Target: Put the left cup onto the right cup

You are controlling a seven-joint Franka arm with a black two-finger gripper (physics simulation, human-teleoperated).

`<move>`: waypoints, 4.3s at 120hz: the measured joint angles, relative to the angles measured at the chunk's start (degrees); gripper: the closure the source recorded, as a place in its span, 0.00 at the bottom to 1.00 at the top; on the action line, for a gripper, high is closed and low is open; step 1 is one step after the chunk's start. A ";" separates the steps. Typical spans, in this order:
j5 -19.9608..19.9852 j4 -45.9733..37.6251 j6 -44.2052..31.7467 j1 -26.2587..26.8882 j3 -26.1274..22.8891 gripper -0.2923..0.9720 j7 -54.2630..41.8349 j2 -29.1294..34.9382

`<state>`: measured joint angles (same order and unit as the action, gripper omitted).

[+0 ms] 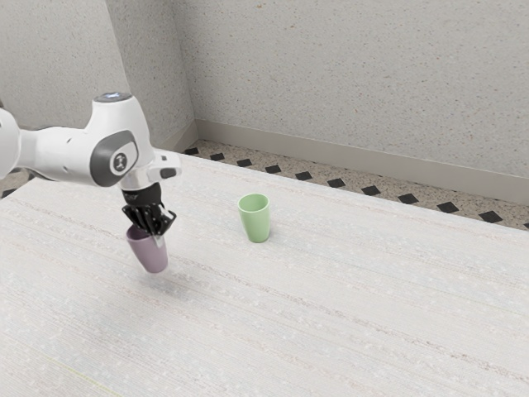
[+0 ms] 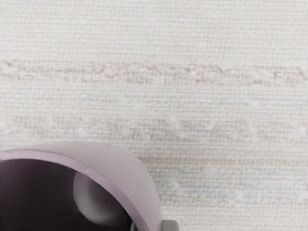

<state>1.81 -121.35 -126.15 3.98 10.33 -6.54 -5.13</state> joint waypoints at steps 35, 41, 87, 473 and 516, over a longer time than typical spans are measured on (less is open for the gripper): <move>-0.01 7.20 6.71 0.45 -3.29 0.85 0.00 0.53; -0.03 8.50 7.83 0.65 -3.89 0.85 -0.01 0.36; -0.15 17.34 14.48 0.55 -6.08 0.85 -0.42 -1.61; -3.54 63.41 22.76 1.94 -10.00 0.85 -3.94 -35.90; -3.19 61.39 22.70 1.91 -10.01 0.85 -3.93 -35.27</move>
<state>-1.38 -59.96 -103.45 5.89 0.32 -10.47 -40.40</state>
